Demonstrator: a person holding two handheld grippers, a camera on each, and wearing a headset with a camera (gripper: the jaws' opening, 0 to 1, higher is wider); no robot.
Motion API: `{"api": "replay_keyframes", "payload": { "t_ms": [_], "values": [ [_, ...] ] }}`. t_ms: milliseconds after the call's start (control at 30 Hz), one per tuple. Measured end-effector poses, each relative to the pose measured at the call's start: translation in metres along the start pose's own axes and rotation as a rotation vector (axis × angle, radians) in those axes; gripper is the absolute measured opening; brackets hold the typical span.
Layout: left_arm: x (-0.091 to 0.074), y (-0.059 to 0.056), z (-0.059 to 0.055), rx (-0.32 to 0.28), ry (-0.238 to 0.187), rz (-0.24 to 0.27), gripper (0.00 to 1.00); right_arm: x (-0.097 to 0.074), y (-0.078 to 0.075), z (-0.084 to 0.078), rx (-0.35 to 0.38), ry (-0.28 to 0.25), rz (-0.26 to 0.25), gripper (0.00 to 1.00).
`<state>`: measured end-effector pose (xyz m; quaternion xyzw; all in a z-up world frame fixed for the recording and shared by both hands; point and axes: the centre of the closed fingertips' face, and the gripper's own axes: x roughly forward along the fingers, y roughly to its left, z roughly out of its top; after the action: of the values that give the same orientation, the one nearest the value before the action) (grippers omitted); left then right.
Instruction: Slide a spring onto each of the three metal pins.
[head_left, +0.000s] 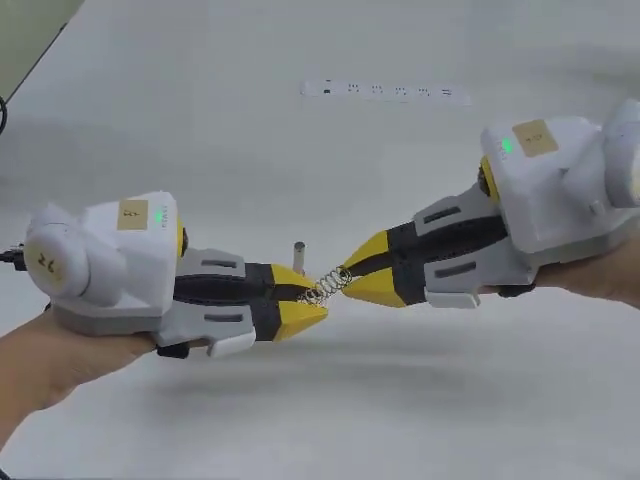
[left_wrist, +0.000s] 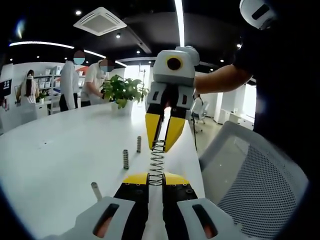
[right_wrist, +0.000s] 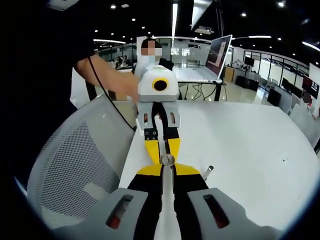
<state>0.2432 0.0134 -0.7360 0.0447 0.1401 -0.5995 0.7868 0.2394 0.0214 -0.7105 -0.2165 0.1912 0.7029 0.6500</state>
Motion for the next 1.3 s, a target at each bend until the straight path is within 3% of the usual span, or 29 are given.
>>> {"api": "replay_keyframes", "payload": {
  "t_ms": [233,933,1300],
  "values": [
    [0.0021,-0.0001,-0.0014,0.001,-0.002,0.000,0.01,0.0020,0.0011,0.0021,-0.064,0.087,0.017,0.05],
    [0.0086,-0.0025,-0.0006,0.014,0.001,-0.009,0.01,0.0022,-0.0006,0.0003,-0.148,0.176,0.034,0.06],
    [0.0087,-0.0035,-0.0010,0.021,0.000,-0.013,0.01,0.0082,0.0034,0.0021,-0.170,0.233,0.078,0.09]
  ]
}}
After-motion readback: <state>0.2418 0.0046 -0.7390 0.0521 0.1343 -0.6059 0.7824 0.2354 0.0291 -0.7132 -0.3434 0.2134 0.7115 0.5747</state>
